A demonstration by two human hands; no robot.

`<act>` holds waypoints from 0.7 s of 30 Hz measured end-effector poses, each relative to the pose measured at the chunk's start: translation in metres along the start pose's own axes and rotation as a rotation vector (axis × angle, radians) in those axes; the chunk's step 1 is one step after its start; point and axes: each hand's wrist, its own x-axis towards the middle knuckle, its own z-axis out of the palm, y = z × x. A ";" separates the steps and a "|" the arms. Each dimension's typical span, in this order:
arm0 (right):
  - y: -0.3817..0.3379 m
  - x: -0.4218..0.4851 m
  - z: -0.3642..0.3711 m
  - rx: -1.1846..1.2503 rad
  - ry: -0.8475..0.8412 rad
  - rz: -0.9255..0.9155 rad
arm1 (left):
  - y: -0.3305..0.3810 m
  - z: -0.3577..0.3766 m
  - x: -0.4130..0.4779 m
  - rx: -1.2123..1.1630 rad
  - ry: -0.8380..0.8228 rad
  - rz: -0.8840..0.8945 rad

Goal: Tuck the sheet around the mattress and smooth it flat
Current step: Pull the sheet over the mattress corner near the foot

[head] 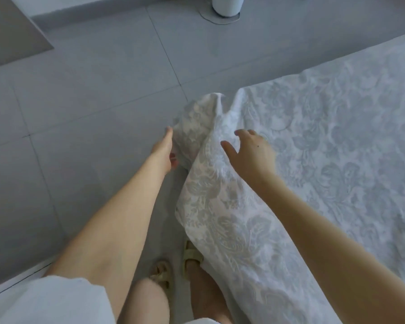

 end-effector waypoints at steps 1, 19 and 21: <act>-0.006 0.015 -0.001 -0.017 0.008 -0.005 | 0.011 0.007 0.005 -0.036 -0.035 -0.026; -0.039 0.042 -0.060 0.237 0.182 0.248 | 0.124 -0.007 -0.088 0.215 -0.171 0.829; -0.042 0.047 -0.056 0.250 0.144 0.252 | 0.138 -0.011 -0.089 0.241 -0.204 0.861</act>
